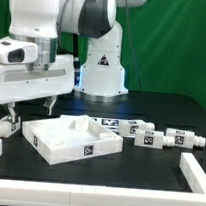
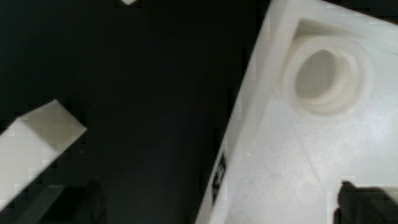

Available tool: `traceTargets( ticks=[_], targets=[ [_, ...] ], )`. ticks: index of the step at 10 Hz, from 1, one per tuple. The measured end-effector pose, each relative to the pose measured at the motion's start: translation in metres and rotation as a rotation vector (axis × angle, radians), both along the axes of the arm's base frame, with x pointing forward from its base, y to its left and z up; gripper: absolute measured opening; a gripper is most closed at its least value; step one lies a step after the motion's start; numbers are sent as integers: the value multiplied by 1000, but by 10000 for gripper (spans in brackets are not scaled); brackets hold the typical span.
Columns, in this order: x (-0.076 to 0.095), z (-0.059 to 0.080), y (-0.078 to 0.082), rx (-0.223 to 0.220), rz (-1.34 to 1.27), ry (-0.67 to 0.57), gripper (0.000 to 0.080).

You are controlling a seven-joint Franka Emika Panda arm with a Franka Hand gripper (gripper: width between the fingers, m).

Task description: Assemble one leg

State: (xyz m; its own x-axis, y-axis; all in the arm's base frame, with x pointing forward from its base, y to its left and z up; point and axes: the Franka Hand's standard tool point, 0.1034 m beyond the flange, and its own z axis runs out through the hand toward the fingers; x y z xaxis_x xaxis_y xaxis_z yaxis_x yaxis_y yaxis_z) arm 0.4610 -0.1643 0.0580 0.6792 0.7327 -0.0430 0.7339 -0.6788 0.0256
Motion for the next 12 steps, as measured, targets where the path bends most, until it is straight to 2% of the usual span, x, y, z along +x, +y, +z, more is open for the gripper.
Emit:
traceTargets(
  ticks=[3,4,6,11,12],
  targets=[
    [5,1,2,5,-62,-10,649],
    [13,-1,1,17,-141,-22,649],
    [17,-8,0,36,-240,-25,649],
    [16,-9,0,36,-242,-25,649],
    [17,-13,-3,20,-269,-75,649]
  ],
)
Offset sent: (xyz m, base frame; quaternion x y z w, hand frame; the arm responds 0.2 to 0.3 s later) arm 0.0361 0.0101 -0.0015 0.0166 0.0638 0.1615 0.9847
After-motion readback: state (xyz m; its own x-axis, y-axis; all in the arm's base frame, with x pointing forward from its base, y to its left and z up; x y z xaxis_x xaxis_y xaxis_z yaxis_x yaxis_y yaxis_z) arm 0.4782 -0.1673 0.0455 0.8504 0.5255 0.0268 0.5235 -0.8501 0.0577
